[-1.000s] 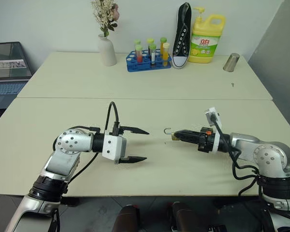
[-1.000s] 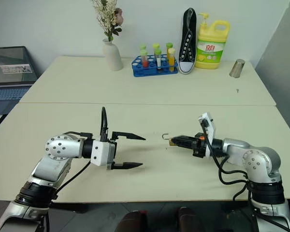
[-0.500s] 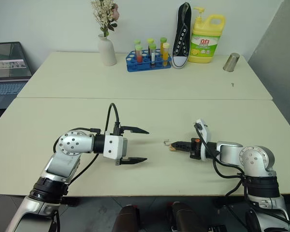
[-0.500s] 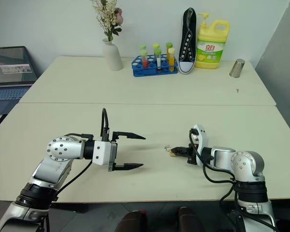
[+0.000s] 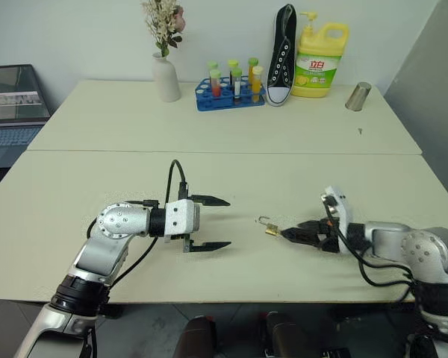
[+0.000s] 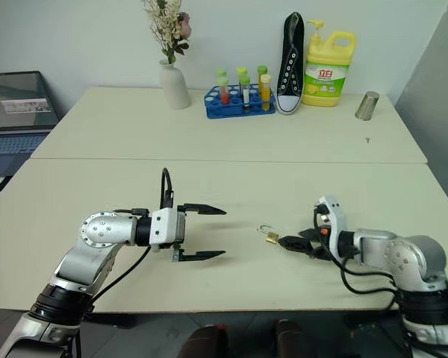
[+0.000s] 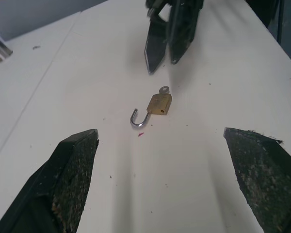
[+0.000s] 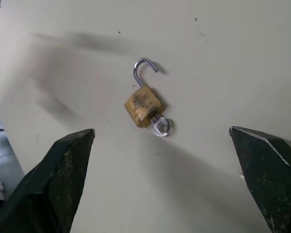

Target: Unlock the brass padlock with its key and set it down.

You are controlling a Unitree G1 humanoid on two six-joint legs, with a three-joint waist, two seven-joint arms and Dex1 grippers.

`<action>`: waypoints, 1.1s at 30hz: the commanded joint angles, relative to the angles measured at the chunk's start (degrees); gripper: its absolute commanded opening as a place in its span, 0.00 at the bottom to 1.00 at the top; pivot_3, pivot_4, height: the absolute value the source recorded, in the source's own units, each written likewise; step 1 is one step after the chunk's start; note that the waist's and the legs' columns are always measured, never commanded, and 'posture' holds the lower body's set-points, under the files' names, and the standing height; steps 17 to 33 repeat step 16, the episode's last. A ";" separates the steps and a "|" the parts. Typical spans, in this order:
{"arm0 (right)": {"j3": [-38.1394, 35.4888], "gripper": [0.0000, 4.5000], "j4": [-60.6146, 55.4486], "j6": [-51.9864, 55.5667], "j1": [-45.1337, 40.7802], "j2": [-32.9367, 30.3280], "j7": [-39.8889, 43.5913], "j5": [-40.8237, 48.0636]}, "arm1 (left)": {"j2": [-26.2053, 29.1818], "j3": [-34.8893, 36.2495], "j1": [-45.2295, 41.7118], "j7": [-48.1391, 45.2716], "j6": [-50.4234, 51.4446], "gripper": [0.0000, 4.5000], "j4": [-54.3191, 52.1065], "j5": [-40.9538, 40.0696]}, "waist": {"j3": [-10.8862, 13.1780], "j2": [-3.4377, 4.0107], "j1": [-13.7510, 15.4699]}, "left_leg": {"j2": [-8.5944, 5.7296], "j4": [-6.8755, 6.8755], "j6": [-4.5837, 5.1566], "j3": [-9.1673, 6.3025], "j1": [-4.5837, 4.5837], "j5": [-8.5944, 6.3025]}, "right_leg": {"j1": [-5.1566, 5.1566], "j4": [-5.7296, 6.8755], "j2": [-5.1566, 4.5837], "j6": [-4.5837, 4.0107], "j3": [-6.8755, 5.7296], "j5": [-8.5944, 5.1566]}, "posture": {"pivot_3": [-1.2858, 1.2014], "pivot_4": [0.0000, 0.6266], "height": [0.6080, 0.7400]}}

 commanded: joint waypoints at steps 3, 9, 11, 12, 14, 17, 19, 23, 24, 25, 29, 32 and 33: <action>-0.29 0.99 -10.20 -19.50 6.08 -8.24 12.32 -8.12 | 1.84 -0.29 -0.60 0.27 11.20 0.97 -6.80 -2.10 | 0.02 0.01 -0.05 | 0.03 -0.01 0.00 -0.01 0.00 0.00 | -0.01 0.00 0.04 0.00 -0.02 0.00 | 0.52 0.24 1.00; -2.79 0.99 -12.43 -28.86 9.22 -13.79 17.67 -12.87 | 1.75 -0.53 -2.69 -2.07 11.92 0.97 -6.84 -2.33 | 0.03 -0.01 -0.02 | 0.01 0.03 -0.01 0.04 0.05 0.00 | 0.02 0.01 0.05 0.01 -0.02 0.00 | 0.52 0.24 1.00; -1.56 0.99 -11.88 -31.21 10.18 -15.44 18.68 -15.69 | 1.64 -0.80 -3.01 -2.99 11.82 0.97 -6.47 -2.43 | 0.03 -0.01 0.06 | 0.00 0.04 -0.01 0.05 0.05 0.00 | 0.02 0.01 0.04 0.01 -0.02 -0.01 | 0.52 0.24 1.00; -1.41 0.99 -11.79 -31.70 10.64 -15.64 19.30 -15.85 | 1.60 -0.94 -3.15 -3.38 11.81 0.97 -6.37 -2.44 | 0.03 -0.02 0.09 | 0.00 0.03 -0.01 0.04 0.05 0.00 | 0.02 0.00 0.04 0.01 -0.02 -0.01 | 0.52 0.24 1.00; -1.49 0.99 -11.55 -32.14 10.95 -15.30 19.86 -15.67 | 1.75 -1.05 -3.19 -4.20 12.30 0.97 -6.40 -2.75 | 0.03 -0.02 0.06 | 0.01 0.03 -0.01 0.05 0.04 0.00 | 0.01 -0.01 0.04 0.00 -0.01 -0.01 | 0.52 0.24 1.00; -1.56 0.99 -11.09 -32.40 10.80 -14.89 19.94 -15.86 | 1.83 -1.12 -3.22 -4.81 12.99 0.97 -6.44 -3.00 | 0.04 -0.02 0.02 | 0.01 0.03 -0.01 0.06 0.05 0.00 | 0.01 0.00 0.04 0.00 0.01 -0.01 | 0.52 0.24 1.00; -1.56 0.99 -11.09 -32.40 10.80 -14.89 19.94 -15.86 | 1.83 -1.12 -3.22 -4.81 12.99 0.97 -6.44 -3.00 | 0.04 -0.02 0.02 | 0.01 0.03 -0.01 0.06 0.05 0.00 | 0.01 0.00 0.04 0.00 0.01 -0.01 | 0.52 0.24 1.00; -1.56 0.99 -11.09 -32.40 10.80 -14.89 19.94 -15.86 | 1.83 -1.12 -3.22 -4.81 12.99 0.97 -6.44 -3.00 | 0.04 -0.02 0.02 | 0.01 0.03 -0.01 0.06 0.05 0.00 | 0.01 0.00 0.04 0.00 0.01 -0.01 | 0.52 0.24 1.00; -1.56 0.99 -11.09 -32.40 10.80 -14.89 19.94 -15.86 | 1.83 -1.12 -3.22 -4.81 12.99 0.97 -6.44 -3.00 | 0.04 -0.02 0.02 | 0.01 0.03 -0.01 0.06 0.05 0.00 | 0.01 0.00 0.04 0.00 0.01 -0.01 | 0.52 0.24 1.00; -1.56 0.99 -11.09 -32.40 10.80 -14.89 19.94 -15.86 | 1.83 -1.12 -3.22 -4.81 12.99 0.97 -6.44 -3.00 | 0.04 -0.02 0.02 | 0.01 0.03 -0.01 0.06 0.05 0.00 | 0.01 0.00 0.04 0.00 0.01 -0.01 | 0.52 0.24 1.00; -1.56 0.99 -11.09 -32.40 10.80 -14.89 19.94 -15.86 | 1.83 -1.12 -3.22 -4.81 12.99 0.97 -6.44 -3.00 | 0.04 -0.02 0.02 | 0.01 0.03 -0.01 0.06 0.05 0.00 | 0.01 0.00 0.04 0.00 0.01 -0.01 | 0.52 0.24 1.00; -1.56 0.99 -11.09 -32.40 10.80 -14.89 19.94 -15.86 | 1.83 -1.12 -3.22 -4.81 12.99 0.97 -6.44 -3.00 | 0.04 -0.02 0.02 | 0.01 0.03 -0.01 0.06 0.05 0.00 | 0.01 0.00 0.04 0.00 0.01 -0.01 | 0.52 0.24 1.00; -1.56 0.99 -11.09 -32.40 10.80 -14.89 19.94 -15.86 | 1.83 -1.12 -3.22 -4.81 12.99 0.97 -6.44 -3.00 | 0.04 -0.02 0.02 | 0.01 0.03 -0.01 0.06 0.05 0.00 | 0.01 0.00 0.04 0.00 0.01 -0.01 | 0.52 0.24 1.00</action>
